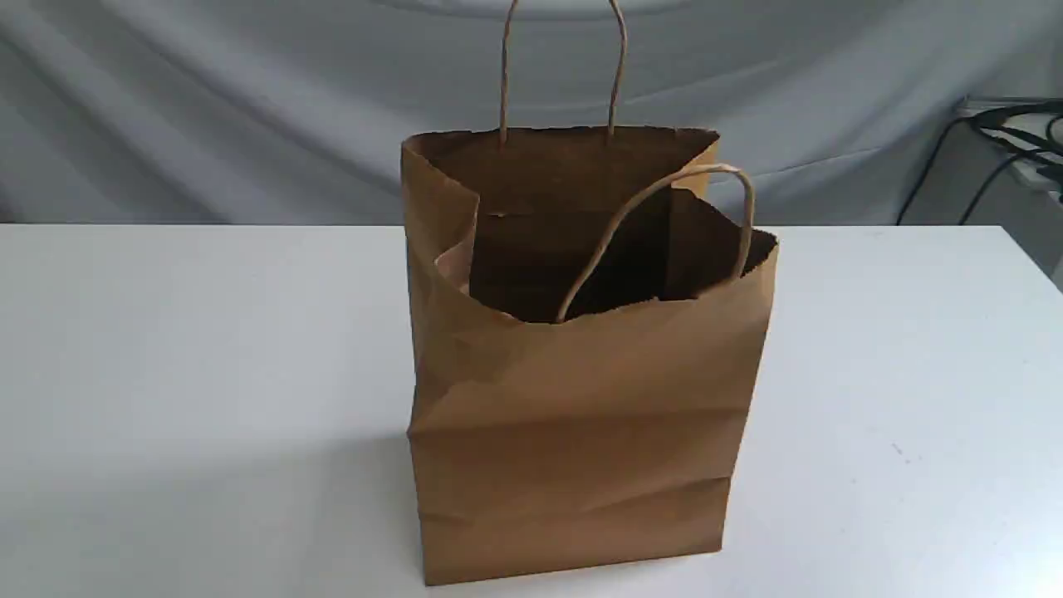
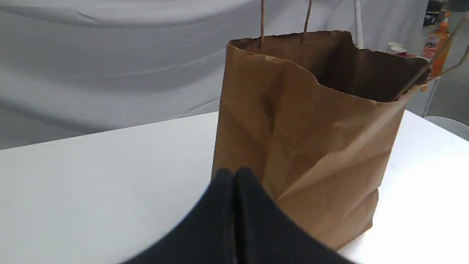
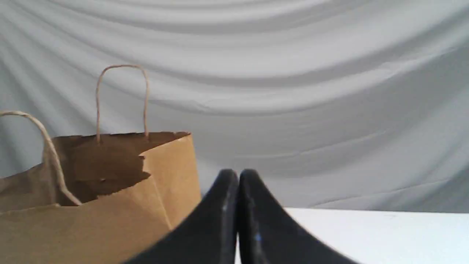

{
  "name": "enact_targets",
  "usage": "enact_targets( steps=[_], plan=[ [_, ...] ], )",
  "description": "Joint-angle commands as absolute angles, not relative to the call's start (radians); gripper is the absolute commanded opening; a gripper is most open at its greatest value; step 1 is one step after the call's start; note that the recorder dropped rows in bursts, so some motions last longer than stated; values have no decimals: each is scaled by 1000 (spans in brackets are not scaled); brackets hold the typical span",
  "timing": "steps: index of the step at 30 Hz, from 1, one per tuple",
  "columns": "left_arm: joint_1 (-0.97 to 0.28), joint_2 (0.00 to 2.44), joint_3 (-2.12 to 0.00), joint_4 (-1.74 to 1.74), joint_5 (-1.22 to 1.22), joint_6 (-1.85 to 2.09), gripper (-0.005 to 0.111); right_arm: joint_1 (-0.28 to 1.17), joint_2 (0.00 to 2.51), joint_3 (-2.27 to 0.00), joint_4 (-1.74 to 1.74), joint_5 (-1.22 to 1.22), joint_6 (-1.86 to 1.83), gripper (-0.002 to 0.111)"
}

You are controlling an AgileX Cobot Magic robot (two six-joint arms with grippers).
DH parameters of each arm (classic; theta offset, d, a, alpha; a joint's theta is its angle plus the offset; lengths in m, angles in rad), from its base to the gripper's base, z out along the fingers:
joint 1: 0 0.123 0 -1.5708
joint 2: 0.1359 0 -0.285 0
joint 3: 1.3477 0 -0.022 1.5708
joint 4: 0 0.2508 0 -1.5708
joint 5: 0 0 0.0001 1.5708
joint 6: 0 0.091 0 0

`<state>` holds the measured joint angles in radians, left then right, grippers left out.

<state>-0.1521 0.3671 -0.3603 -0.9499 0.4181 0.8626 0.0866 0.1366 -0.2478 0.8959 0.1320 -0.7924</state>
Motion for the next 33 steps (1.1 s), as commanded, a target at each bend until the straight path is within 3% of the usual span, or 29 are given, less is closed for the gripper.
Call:
enact_targets(
  steps=[1,25,28,33],
  plan=[
    [-151,361,-356,-958,420,869,0,43,41,-209,897,120,-812,0],
    [-151,361,-356,-958,420,869,0,30,0,-193,944,119,-839,0],
    [-151,361,-356,-958,420,869,0,30,0,-193,747,165,-720,0],
    [-151,361,-356,-958,420,869,0,30,0,-174,146,217,-106,0]
  ],
)
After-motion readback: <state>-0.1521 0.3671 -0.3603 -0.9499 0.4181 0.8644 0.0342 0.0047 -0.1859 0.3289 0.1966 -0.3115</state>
